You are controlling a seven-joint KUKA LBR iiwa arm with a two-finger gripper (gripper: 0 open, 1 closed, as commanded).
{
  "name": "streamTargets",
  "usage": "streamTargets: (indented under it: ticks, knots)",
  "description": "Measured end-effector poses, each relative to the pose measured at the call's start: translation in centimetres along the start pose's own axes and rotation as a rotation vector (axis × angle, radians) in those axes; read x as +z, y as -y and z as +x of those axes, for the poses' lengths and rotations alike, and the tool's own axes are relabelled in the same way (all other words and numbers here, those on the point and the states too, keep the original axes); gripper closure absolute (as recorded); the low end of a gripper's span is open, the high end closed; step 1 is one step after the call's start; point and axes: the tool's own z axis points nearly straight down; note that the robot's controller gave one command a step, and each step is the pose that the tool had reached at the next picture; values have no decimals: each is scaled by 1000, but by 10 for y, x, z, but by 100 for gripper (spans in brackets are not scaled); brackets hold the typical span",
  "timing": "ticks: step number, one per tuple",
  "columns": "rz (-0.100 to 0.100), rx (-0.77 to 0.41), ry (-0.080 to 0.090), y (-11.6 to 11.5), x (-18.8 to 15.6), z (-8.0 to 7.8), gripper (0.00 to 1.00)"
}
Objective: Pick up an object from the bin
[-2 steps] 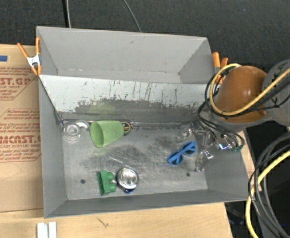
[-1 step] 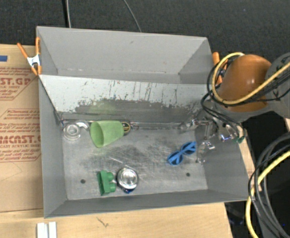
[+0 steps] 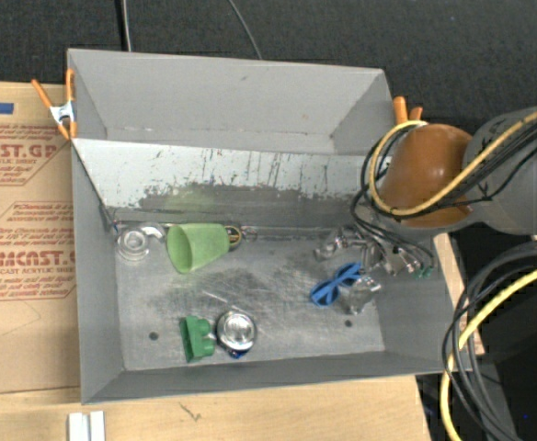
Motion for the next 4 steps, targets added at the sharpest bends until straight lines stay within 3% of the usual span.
streamTargets:
  ticks: [1, 2, 3, 4]
  knots:
    - [-3, 2, -5, 1, -2, -1, 0]
    - [0, 1, 5, 1, -4, -4, 100]
    - [1, 1, 1, 2, -92, -8, 100]
    - [-4, 2, -5, 1, -95, -9, 100]
